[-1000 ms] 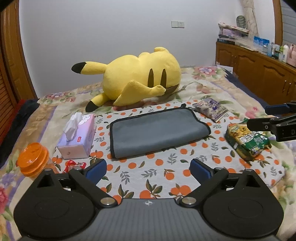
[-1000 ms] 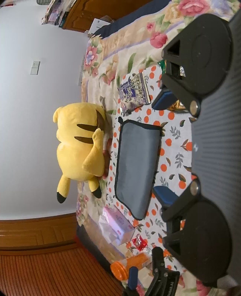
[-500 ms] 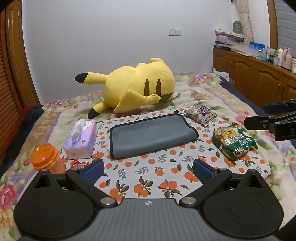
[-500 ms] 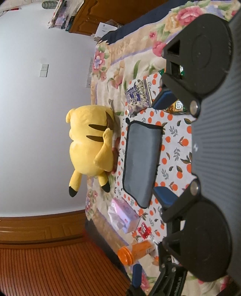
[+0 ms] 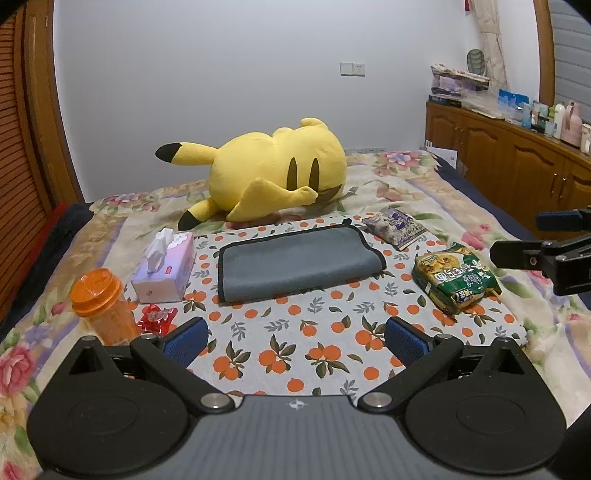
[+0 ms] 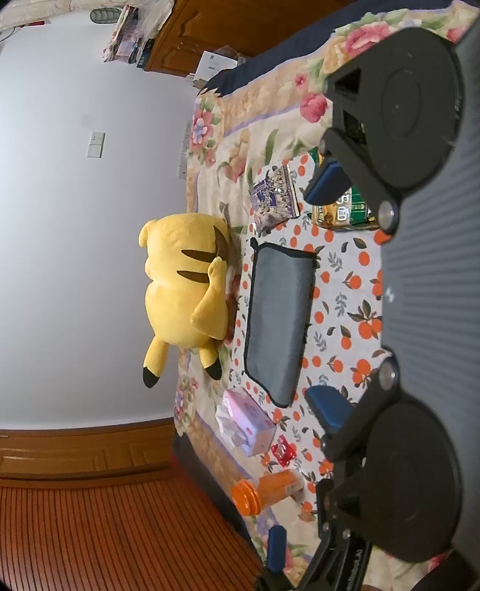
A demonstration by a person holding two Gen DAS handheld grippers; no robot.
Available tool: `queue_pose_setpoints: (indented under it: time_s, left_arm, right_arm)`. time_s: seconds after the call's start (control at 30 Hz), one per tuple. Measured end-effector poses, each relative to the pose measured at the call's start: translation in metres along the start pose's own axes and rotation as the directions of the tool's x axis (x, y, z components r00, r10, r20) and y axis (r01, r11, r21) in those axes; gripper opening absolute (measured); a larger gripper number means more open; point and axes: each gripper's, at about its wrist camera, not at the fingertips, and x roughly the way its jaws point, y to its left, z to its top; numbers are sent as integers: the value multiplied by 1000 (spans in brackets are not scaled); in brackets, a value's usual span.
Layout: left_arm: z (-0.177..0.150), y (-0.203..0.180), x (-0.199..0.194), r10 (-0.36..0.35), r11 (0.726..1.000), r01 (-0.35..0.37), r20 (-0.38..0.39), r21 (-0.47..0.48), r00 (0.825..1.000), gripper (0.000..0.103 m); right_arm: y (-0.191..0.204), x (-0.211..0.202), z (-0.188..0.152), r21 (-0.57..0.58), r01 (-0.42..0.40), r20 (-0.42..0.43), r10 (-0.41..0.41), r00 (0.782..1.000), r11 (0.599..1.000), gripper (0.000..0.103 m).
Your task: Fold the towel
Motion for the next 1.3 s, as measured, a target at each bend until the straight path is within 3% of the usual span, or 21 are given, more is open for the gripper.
queue_pose_setpoints:
  time_s: [0.67, 1.3]
  left_arm:
    - [-30, -6, 1, 57, 998, -57, -29, -22, 998, 103]
    - [-64, -11, 8, 61, 997, -64, -58, -47, 996, 103]
  right_arm:
    - [1, -3, -34, 31, 9, -22, -8, 1000, 999, 103]
    - [9, 1, -62, 57, 0, -44, 3, 999, 998, 103]
